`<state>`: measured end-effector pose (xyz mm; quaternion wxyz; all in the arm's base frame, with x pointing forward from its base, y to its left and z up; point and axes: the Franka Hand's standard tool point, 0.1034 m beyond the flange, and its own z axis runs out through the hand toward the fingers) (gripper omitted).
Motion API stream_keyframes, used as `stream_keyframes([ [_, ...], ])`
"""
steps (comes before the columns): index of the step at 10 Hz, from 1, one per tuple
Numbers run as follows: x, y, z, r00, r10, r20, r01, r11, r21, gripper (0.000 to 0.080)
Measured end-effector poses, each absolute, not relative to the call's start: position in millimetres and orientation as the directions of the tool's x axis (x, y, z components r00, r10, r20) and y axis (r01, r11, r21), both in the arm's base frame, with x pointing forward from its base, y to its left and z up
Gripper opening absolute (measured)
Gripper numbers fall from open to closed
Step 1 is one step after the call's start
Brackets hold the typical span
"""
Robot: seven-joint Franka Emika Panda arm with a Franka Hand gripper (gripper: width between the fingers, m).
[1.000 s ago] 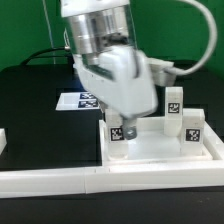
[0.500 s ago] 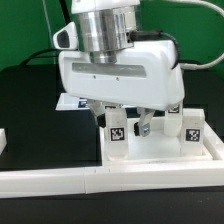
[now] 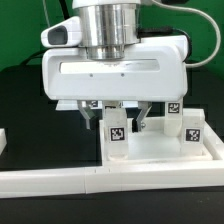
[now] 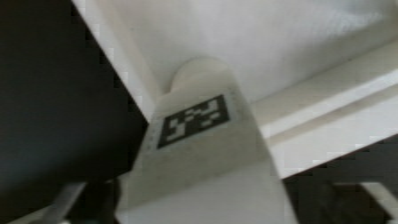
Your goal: Assemble square table
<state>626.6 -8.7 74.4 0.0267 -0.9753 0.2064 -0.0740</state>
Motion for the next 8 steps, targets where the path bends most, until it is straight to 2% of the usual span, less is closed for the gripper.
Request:
stream_keyframes([
  [1, 626.5, -8.4, 74.1, 0.894, -0.43, 0.13, -0.421, -0.903, -0.087, 0.0388],
  [2, 626.5, -7.7, 73.8, 0.851, -0.512, 0.12, -0.502, -0.859, -0.103, 0.0286],
  [5, 626.3, -6.8, 72.9, 0.757, -0.646, 0.1, -0.635, -0.763, -0.122, 0.0288],
  [7, 626.8, -7.1, 72.0, 0.591, -0.805, 0.052, -0.793, -0.592, -0.143, 0.0288],
  [8, 624.7, -9.4, 71.4, 0.422, -0.907, -0.014, -0.896, -0.414, -0.158, 0.0288],
])
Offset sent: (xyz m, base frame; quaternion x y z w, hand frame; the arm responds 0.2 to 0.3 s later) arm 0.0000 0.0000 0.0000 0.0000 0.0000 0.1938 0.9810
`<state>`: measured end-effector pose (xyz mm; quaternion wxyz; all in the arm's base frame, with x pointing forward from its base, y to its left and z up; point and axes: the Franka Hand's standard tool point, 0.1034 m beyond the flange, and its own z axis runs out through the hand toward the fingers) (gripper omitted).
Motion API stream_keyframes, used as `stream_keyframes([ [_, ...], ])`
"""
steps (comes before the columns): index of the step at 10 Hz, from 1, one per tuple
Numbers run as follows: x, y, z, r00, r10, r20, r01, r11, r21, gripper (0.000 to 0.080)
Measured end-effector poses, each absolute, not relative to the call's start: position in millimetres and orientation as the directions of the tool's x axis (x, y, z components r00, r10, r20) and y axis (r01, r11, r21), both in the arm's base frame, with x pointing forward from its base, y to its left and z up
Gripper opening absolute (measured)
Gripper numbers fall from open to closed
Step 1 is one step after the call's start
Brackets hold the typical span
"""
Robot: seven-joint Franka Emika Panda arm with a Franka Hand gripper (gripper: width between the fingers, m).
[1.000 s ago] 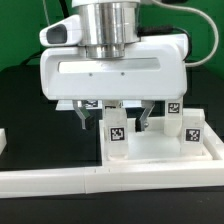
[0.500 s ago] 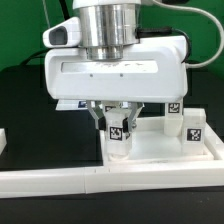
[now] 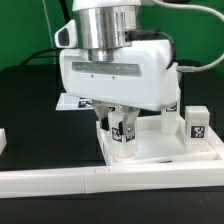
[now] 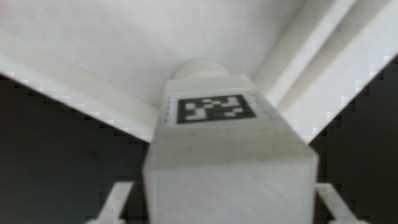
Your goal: Assemble square table
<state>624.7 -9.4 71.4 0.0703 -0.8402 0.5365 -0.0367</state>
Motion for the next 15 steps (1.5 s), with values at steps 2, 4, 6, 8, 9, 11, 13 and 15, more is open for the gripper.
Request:
stream_keyframes([
  [2, 623, -15, 70.1, 0.129, -0.982, -0.138, -0.982, -0.107, -0.159, 0.0288],
  [4, 622, -13, 69.5, -0.004, -0.988, -0.157, -0.99, 0.026, -0.138, 0.029],
  [6, 622, -11, 69.0, -0.004, -0.988, -0.156, -0.99, 0.025, -0.137, 0.0401],
  [8, 624, -2, 71.0, 0.211, -0.974, -0.08, -0.97, -0.199, -0.138, 0.0615],
  [9, 627, 6, 72.6, 0.392, -0.92, -0.023, -0.912, -0.385, -0.144, 0.0615],
  [11, 626, 10, 71.8, 0.582, -0.813, 0.019, -0.803, -0.578, -0.144, 0.0648],
  [13, 627, 9, 71.9, 0.679, -0.733, 0.039, -0.723, -0.677, -0.138, 0.0649],
  [15, 630, 11, 73.5, 0.896, -0.43, 0.112, -0.424, -0.903, -0.074, 0.0649],
])
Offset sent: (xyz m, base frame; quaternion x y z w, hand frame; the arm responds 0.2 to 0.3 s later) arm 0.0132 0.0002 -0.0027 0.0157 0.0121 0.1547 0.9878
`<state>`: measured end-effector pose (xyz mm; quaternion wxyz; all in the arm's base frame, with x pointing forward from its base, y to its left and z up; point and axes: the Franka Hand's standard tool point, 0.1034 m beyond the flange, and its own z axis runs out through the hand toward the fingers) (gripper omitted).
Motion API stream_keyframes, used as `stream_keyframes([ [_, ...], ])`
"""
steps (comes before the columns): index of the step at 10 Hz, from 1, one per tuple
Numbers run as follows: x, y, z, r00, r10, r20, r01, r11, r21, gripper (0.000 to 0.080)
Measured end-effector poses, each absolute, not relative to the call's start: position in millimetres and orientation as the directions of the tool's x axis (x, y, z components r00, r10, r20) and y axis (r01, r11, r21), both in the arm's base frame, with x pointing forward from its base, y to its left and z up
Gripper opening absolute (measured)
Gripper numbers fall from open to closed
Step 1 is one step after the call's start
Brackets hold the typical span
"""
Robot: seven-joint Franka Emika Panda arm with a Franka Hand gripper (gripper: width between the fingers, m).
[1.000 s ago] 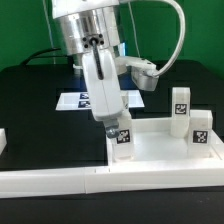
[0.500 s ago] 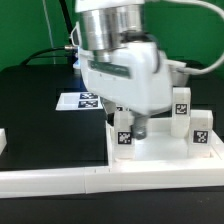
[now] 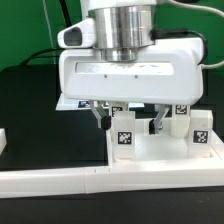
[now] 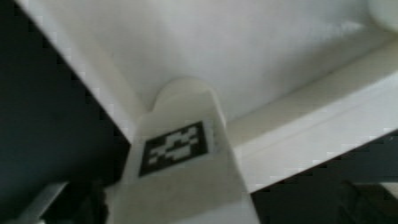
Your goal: Assemble square table
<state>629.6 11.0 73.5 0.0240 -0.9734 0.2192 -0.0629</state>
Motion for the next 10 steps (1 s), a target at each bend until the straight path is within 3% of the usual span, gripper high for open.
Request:
stream_keyframes([
  [2, 631.8, 2.1, 74.3, 0.916, -0.379, 0.134, -0.373, -0.925, -0.069, 0.0649],
  [4, 631.8, 2.8, 74.2, 0.91, -0.392, 0.133, -0.386, -0.92, -0.071, 0.0389],
  [5, 631.6, 3.4, 74.0, 0.878, -0.463, 0.125, -0.455, -0.886, -0.084, 0.0389],
  [6, 631.1, 2.2, 73.4, 0.828, -0.548, 0.116, -0.54, -0.836, -0.095, 0.029],
  [7, 630.7, 0.8, 73.3, 0.766, -0.634, 0.105, -0.625, -0.773, -0.105, 0.029],
  [10, 626.2, -5.5, 71.5, 0.348, -0.938, 0.004, -0.927, -0.345, -0.147, 0.029],
])
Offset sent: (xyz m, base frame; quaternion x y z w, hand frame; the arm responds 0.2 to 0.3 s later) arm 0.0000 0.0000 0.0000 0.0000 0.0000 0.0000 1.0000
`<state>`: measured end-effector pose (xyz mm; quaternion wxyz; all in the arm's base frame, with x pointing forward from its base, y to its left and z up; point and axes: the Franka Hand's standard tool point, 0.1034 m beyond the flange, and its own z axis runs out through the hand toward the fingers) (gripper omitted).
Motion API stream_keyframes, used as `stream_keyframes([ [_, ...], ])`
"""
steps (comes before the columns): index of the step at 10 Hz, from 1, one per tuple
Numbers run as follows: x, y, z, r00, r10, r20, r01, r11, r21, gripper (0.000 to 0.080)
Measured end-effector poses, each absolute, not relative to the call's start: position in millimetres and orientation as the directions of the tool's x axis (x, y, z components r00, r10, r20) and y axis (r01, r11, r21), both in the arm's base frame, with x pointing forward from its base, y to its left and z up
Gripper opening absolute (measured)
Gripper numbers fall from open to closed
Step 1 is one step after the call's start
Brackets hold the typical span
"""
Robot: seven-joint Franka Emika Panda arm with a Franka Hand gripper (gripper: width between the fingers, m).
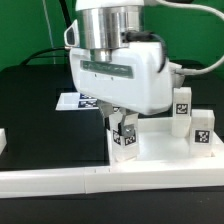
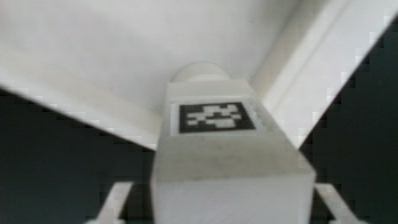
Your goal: Assemble square table
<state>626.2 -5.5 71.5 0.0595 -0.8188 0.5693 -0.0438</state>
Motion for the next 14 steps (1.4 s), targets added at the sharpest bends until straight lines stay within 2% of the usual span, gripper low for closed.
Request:
stream_keyframes([
  [2, 623, -7, 71.0, 0.069, -0.994, -0.087, -0.988, -0.056, -0.145, 0.029],
  [3, 622, -7, 70.8, -0.017, -0.995, -0.102, -0.991, 0.031, -0.133, 0.029],
  [4, 622, -7, 70.4, -0.07, -0.992, -0.107, -0.988, 0.083, -0.127, 0.029],
  [5, 622, -7, 69.8, -0.055, -0.993, -0.105, -0.989, 0.068, -0.128, 0.029],
  [6, 622, -6, 69.3, -0.008, -0.996, -0.092, -0.991, 0.02, -0.131, 0.0448],
  [7, 623, -4, 68.9, 0.182, -0.983, -0.035, -0.975, -0.176, -0.138, 0.0574],
  [8, 624, 0, 69.1, 0.354, -0.935, 0.003, -0.927, -0.351, -0.131, 0.0574],
  [9, 624, 3, 68.9, 0.504, -0.863, 0.03, -0.855, -0.504, -0.122, 0.0634],
  [11, 623, 1, 68.8, 0.574, -0.818, 0.041, -0.81, -0.575, -0.118, 0.0645],
  [12, 624, 2, 69.1, 0.663, -0.746, 0.057, -0.739, -0.665, -0.109, 0.0648],
  [14, 627, 15, 70.8, 0.9, -0.42, 0.116, -0.415, -0.907, -0.068, 0.0648],
])
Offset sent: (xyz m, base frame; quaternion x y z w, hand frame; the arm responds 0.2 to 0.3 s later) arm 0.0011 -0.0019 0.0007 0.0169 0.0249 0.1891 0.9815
